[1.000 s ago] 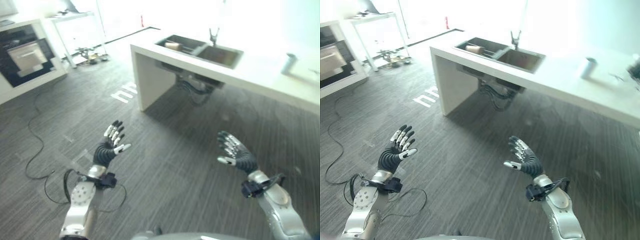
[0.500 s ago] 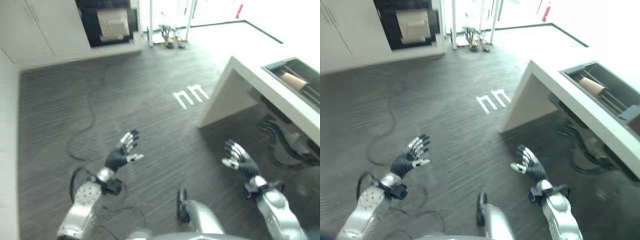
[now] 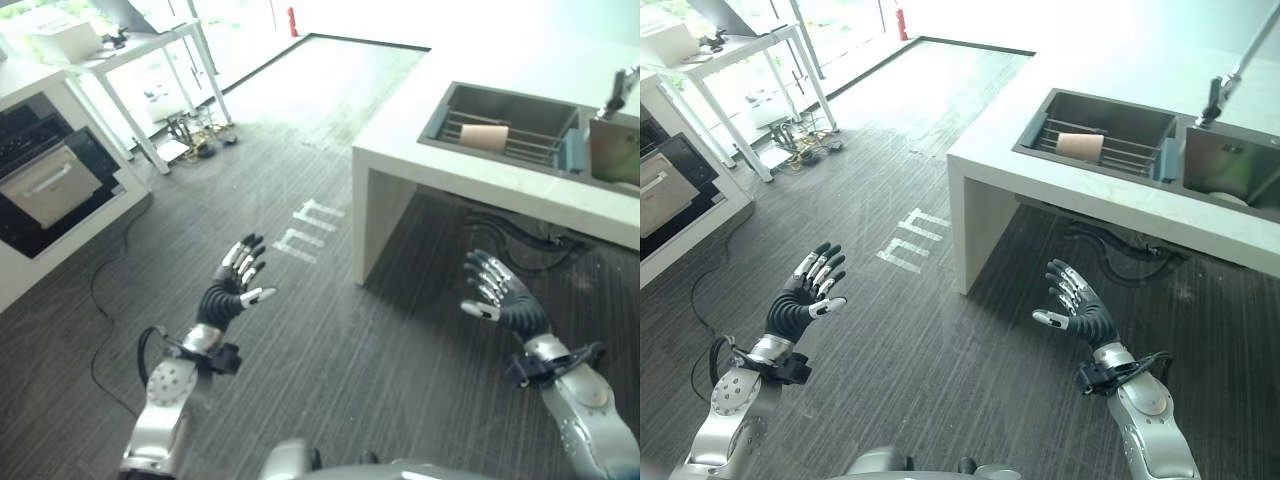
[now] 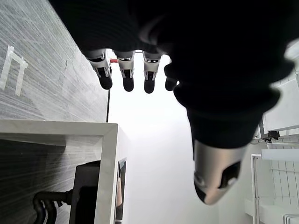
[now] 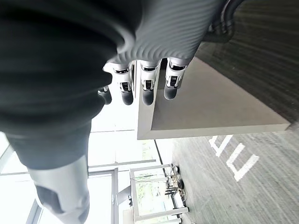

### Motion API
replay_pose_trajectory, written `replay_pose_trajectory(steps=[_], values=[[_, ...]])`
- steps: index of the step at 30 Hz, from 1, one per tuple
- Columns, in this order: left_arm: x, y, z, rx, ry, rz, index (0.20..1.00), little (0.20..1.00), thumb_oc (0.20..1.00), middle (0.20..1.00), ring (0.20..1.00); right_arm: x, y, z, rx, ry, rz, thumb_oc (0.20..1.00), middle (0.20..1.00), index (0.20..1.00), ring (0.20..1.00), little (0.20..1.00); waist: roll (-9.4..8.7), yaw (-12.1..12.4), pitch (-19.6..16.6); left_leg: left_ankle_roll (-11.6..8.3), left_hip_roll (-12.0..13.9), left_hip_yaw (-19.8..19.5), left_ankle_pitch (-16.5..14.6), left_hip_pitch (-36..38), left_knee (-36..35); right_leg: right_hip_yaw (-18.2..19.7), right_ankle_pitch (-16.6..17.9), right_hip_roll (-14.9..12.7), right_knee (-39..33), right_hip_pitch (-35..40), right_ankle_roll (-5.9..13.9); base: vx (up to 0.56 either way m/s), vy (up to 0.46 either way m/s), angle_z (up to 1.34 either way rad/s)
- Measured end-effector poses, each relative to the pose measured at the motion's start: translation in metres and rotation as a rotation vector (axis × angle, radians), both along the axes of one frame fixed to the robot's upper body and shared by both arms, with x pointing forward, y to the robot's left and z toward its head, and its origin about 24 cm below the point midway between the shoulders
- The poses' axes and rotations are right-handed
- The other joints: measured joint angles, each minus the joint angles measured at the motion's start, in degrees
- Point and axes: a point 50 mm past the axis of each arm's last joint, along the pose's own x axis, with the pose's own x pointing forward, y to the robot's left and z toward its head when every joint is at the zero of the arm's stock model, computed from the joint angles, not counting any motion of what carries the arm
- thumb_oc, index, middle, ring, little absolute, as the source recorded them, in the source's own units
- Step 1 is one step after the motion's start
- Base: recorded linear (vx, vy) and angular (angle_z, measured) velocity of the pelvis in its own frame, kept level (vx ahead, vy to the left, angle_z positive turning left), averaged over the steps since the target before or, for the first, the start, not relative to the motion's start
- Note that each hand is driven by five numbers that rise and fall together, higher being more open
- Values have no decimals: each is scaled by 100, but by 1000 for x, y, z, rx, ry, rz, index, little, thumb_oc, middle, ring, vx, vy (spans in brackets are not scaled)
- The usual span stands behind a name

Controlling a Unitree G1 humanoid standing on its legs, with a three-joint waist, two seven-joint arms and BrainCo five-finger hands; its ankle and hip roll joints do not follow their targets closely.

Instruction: Place the dishes in the dishwasher.

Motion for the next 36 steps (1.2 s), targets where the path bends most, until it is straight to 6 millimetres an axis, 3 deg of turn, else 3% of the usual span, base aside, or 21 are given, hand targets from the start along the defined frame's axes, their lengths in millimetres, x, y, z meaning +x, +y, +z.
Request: replay_pose_trajectory(steps=[1, 4, 5, 6, 7, 10, 12, 19, 20, 22, 23, 24, 25, 26, 27, 28, 29, 32, 34, 35, 36], values=[[-2, 2, -1, 2, -2, 14, 1000, 1000, 1000, 1000, 1000, 7, 2, 9, 10, -44, 12, 1000, 1000, 1000, 1000, 1000, 128, 146, 22, 54, -53, -156, 141, 385, -2146, 120, -75, -52, -8, 161, 138, 241, 98, -27], [-4, -1, -2, -23, -19, 27, 1000, 1000, 1000, 1000, 1000, 11, 4, 19, -14, -81, 41, 1000, 1000, 1000, 1000, 1000, 585, 266, 28, 1, -317, -550, 464, 717, -3986, 382, -412, -114, -69, 559, 401, 203, 76, -49], [-6, -2, -3, -35, -27, 32, 1000, 1000, 1000, 1000, 1000, 11, 5, 21, -25, -88, 52, 1000, 1000, 1000, 1000, 1000, 724, 334, 29, -20, -365, -701, 526, 769, -4006, 552, -569, -133, -58, 615, 431, 159, 62, -104], [-7, -2, -4, -32, -23, 41, 1000, 1000, 1000, 1000, 1000, 9, 4, 19, -22, -77, 49, 1000, 1000, 1000, 1000, 1000, 687, 457, 32, -164, -483, -673, 752, 883, -3976, 820, -705, -270, 40, 594, 668, 171, 119, -119], [-6, 0, -2, -22, -28, 46, 1000, 1000, 1000, 1000, 1000, 8, 3, 18, -25, -74, 43, 1000, 1000, 1000, 1000, 1000, 476, 488, 131, -156, -639, -553, 789, 989, -3926, 905, -849, -441, 285, 509, 966, 180, 169, -109], [-1, -1, 3, 18, -49, 35, 1000, 1000, 1000, 1000, 1000, 14, 4, 26, -16, -112, 41, 1000, 1000, 1000, 1000, 1000, 216, 563, 220, 410, -775, -261, 1348, 1182, -3546, 860, -996, -610, 424, 638, 1093, 157, 192, -99], [11, -5, 17, 29, -112, 11, 1000, 1000, 1000, 1000, 1000, 14, 6, 29, -3, -134, 39, 1000, 1000, 1000, 1000, 1000, 56, 423, 212, 520, -903, -216, 1299, 1294, -3598, 660, -975, -689, 432, 627, 1137, 220, 242, -34], [19, -8, 30, 26, -176, 0, 1000, 1000, 1000, 1000, 1000, 14, 12, 39, 2, -183, 59, 1000, 1000, 1000, 1000, 1000, 101, 443, 198, 797, -858, -88, 1153, 1824, -3812, 575, -831, -665, 1192, 573, 1329, 171, 179, -15], [18, -8, 28, 25, -170, 1, 1000, 1000, 1000, 1000, 1000, 12, 16, 40, 29, -194, 62, 1000, 1000, 1000, 1000, 1000, 82, 541, 202, 790, -681, 72, 1030, 1842, -3733, 565, -695, -524, 1732, 206, 1559, 255, 272, -43], [18, -7, 28, 28, -170, 4, 1000, 1000, 1000, 1000, 1000, 10, 20, 45, 47, -223, 72, 1000, 1000, 1000, 1000, 1000, -7, 523, 202, 788, -609, 105, 949, 1923, -3683, 441, -644, -507, 2193, 60, 1682, 194, 163, -71], [14, -3, 24, 62, -153, 26, 1000, 1000, 1000, 1000, 1000, 14, 30, 45, 84, -236, 98, 1000, 1000, 1000, 1000, 1000, -7, 651, 230, 750, -419, 499, 775, 2096, -3706, 375, -613, -458, 4265, -1147, 2042, 181, -40, -101], [9, -3, 19, 74, -129, 24, 1000, 1000, 1000, 1000, 1000, 9, 39, 38, 92, -206, 136, 1000, 1000, 1000, 1000, 1000, -30, 522, 219, 776, -453, 631, 724, 2421, -3879, 74, -634, -542, 4978, -2001, 1917, 258, -188, -99], [9, 1, 19, 81, -127, 39, 1000, 1000, 1000, 1000, 1000, 10, 41, 37, 93, -203, 152, 1000, 1000, 1000, 1000, 1000, -45, 518, 193, 755, -437, 712, 700, 2492, -3868, -267, -560, -732, 4100, -2194, 1662, 333, -371, -48], [11, 13, 20, 93, -122, 93, 1000, 1000, 1000, 1000, 1000, 22, 48, 32, 101, -173, 191, 1000, 1000, 1000, 1000, 1000, 55, 557, 152, 609, -366, 856, 610, 2391, -3837, -1077, -277, -1275, 2205, -2194, 1408, 344, -492, -39], [16, 12, 20, 89, -111, 100, 1000, 1000, 1000, 1000, 1000, 26, 47, 28, 109, -152, 191, 1000, 1000, 1000, 1000, 1000, 80, 546, 151, 572, -397, 850, 586, 2383, -3839, -1095, 76, -1631, 770, -2002, 1414, 331, -505, -39], [16, 8, 20, 85, -111, 96, 1000, 1000, 1000, 1000, 1000, 26, 47, 27, 124, -149, 184, 1000, 1000, 1000, 1000, 1000, 107, 532, 149, 471, -411, 850, 502, 2419, -3806, -651, 498, -1956, -151, -1934, 1589, 355, -517, -12], [14, 1, 13, 77, -79, 77, 1000, 1000, 1000, 1000, 1000, 23, 50, 25, 144, -141, 186, 1000, 1000, 1000, 1000, 1000, 193, 389, 122, 358, -270, 864, 324, 2537, -3638, -335, 1142, -2242, -142, -1982, 1733, 378, -606, -30], [5, 2, 2, 68, -34, 96, 1000, 1000, 1000, 1000, 1000, 13, 41, 23, 145, -135, 157, 1000, 1000, 1000, 1000, 1000, 154, 333, 61, 53, 8, 867, 191, 2852, -3645, -376, 1221, -1920, 115, -1656, 1684, 324, -706, -5], [3, 4, 9, 62, -64, 106, 1000, 1000, 1000, 1000, 1000, 14, 35, 27, 140, -139, 156, 1000, 1000, 1000, 1000, 1000, 47, 369, -91, -397, 382, 675, 97, 2882, -3636, -413, 1374, -1297, -86, -1175, 1515, 276, -650, 35], [1, -4, 9, 43, -65, 89, 1000, 1000, 1000, 1000, 1000, 28, 33, 42, 91, -175, 172, 1000, 1000, 1000, 1000, 1000, 583, 424, -80, -555, 1089, 692, 250, 2888, -3695, -707, 1219, -580, -37, -1179, 1180, 344, -669, 2], [1, -4, 9, 36, -66, 92, 1000, 1000, 1000, 1000, 1000, 33, 32, 47, 77, -189, 172, 1000, 1000, 1000, 1000, 1000, 694, 462, -80, -502, 1314, 693, 428, 2936, -3663, -738, 1133, -336, 79, -1175, 977, 299, -569, -26]])
